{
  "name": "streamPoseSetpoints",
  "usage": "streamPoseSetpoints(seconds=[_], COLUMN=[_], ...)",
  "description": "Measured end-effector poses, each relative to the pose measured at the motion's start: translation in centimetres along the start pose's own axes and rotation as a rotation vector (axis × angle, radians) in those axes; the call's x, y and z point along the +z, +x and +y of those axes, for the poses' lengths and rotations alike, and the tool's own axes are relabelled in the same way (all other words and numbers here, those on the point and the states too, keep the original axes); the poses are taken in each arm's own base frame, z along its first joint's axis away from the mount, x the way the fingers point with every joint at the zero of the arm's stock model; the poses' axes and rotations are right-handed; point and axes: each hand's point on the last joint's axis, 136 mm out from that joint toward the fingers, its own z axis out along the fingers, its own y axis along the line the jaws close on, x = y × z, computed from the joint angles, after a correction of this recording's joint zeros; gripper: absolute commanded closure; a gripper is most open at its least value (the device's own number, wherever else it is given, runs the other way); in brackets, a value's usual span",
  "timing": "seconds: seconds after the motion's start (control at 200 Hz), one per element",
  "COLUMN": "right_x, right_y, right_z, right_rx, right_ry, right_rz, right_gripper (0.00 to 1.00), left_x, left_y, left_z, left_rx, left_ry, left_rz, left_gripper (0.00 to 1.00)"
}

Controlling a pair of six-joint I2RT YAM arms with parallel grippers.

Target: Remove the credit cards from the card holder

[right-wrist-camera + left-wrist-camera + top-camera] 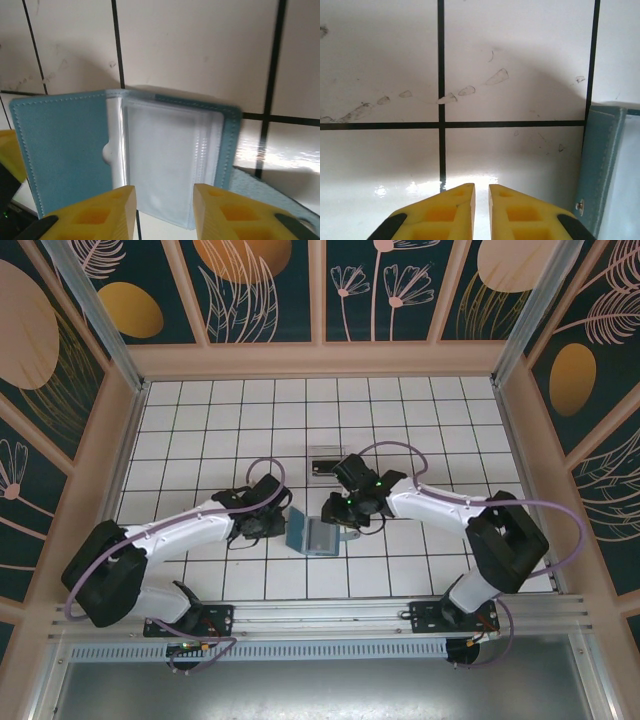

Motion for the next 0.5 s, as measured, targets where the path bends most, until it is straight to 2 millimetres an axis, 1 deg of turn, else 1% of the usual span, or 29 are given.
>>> streamPoseSetpoints(seconds=[0.11, 0.23, 0.375, 0.5], right_x=[1.3, 2.2, 2.3, 1.9], right_y=[0.9, 1.5, 1.5, 1.3], right_z=[-0.3, -0.5, -0.6, -1.2], right_rx=[0.003, 0.005, 0.004, 0.013], right_ry=[0.025, 0.041, 0.051, 0.058], right_rz=[0.036, 0.059, 0.051, 0.036], right_gripper=[0.58, 0.57, 0.57, 0.57], left_x=[-0.4, -1.1, -2.1, -3.3], left_y=[-0.3, -0.6, -0.8, -1.3], left_z=[0.4, 0.0, -0.9, -2.6], left_rx=[-0.012, -0.012, -0.014, -0.014], left_ry=[0.007, 0.036, 0.089, 0.162], left_rz=[-0.013, -0.027, -0.034, -0.034], left_gripper=[0.83, 0.84, 0.84, 0.83])
